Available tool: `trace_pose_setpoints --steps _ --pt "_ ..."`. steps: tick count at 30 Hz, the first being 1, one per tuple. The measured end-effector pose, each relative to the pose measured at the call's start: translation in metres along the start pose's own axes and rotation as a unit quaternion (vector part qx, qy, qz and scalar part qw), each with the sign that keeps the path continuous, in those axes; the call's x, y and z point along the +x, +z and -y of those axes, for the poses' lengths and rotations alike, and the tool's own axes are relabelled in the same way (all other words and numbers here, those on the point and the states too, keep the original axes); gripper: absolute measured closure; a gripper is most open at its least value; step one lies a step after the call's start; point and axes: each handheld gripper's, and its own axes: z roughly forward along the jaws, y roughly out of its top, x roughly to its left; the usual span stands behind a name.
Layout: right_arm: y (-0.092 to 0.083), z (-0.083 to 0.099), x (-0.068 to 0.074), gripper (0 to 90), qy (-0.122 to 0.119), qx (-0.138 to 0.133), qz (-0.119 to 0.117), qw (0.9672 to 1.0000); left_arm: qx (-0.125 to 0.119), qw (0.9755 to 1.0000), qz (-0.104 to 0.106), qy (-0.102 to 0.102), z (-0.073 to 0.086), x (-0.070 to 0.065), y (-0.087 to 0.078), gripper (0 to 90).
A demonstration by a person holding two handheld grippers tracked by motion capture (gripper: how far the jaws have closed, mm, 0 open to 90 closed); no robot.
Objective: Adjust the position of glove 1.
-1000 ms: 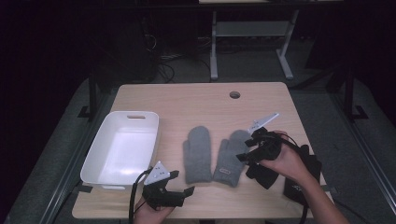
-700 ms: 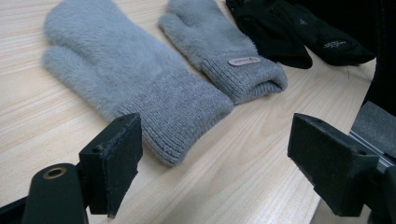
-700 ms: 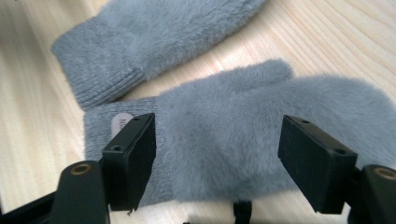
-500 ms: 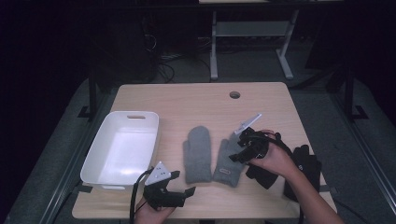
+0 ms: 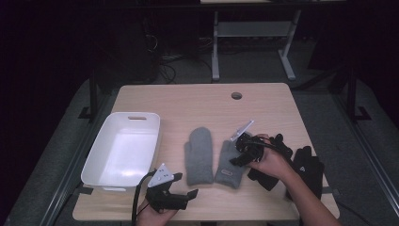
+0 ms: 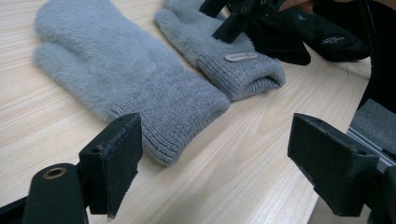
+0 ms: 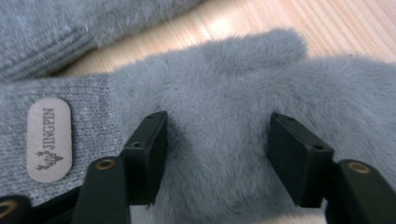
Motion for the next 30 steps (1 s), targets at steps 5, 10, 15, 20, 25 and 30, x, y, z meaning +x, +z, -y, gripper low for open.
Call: trace_pose_setpoints --steps 5,10,15,20,25,30 --pt "0.0021 0.0000 0.0011 52.3 -0.007 0.009 -0.001 0.9999 0.001 1.0000 -0.001 0.001 0.0001 -0.0007 0.0008 18.1" --pt "0.0022 0.0013 0.0026 58.2 -0.007 0.006 -0.002 1.0000 0.003 1.0000 0.000 0.002 0.0004 -0.0020 0.0019 18.0" --pt "0.0018 0.0038 0.0012 67.4 -0.002 -0.001 -0.014 0.9999 0.004 1.0000 0.000 0.001 0.0005 -0.0025 0.0027 18.1" --pt "0.0006 0.0058 -0.0009 75.5 0.007 -0.008 -0.025 0.9996 0.004 1.0000 0.000 0.001 0.0006 -0.0032 0.0034 18.0" --pt "-0.0008 0.0064 0.0004 81.9 0.008 -0.013 -0.025 0.9996 0.004 1.0000 0.000 0.002 0.0008 -0.0034 0.0035 18.1" --pt "-0.0027 0.0083 -0.0015 83.7 0.015 -0.023 -0.035 0.9990 0.004 1.0000 0.000 0.002 0.0008 -0.0038 0.0032 18.1"
